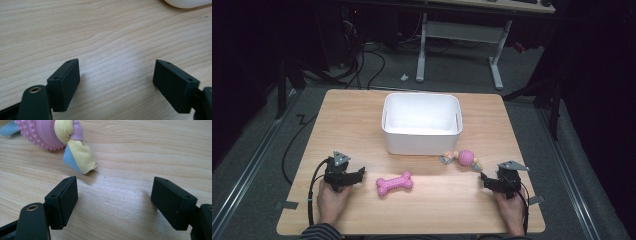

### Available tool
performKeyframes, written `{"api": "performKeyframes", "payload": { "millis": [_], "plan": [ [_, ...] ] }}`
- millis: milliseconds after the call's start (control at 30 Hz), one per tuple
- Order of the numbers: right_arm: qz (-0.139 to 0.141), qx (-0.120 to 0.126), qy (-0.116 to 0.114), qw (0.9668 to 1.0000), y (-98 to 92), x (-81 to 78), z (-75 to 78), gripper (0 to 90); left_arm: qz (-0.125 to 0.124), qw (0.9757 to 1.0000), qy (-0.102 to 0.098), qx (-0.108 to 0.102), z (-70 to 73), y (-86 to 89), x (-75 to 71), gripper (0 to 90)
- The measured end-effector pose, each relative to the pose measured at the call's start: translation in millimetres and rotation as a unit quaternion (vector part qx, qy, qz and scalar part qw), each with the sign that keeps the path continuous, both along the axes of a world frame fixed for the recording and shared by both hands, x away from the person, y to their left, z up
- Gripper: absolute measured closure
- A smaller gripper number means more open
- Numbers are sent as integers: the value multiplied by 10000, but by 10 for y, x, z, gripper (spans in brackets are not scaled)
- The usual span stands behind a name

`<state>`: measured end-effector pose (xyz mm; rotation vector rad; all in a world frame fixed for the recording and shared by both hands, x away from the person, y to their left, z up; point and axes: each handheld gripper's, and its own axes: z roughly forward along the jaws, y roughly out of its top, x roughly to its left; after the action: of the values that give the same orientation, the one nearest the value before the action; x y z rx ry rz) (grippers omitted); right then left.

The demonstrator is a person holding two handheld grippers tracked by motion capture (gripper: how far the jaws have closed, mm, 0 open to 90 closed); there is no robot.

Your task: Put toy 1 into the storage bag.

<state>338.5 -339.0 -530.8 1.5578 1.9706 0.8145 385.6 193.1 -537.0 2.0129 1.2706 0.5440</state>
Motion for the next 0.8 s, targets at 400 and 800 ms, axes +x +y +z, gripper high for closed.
{"api": "performKeyframes", "payload": {
  "millis": [400, 800],
  "plan": [
    [40, -5, 6, 10000, -7, -6, 1, 221, -181, 9998, 55, 20, -1, -13, 11, 153],
    [62, -1, 7, 10000, -13, -15, 2, 223, -283, 9995, 148, 28, 23, -37, 61, 172]
  ]
}}
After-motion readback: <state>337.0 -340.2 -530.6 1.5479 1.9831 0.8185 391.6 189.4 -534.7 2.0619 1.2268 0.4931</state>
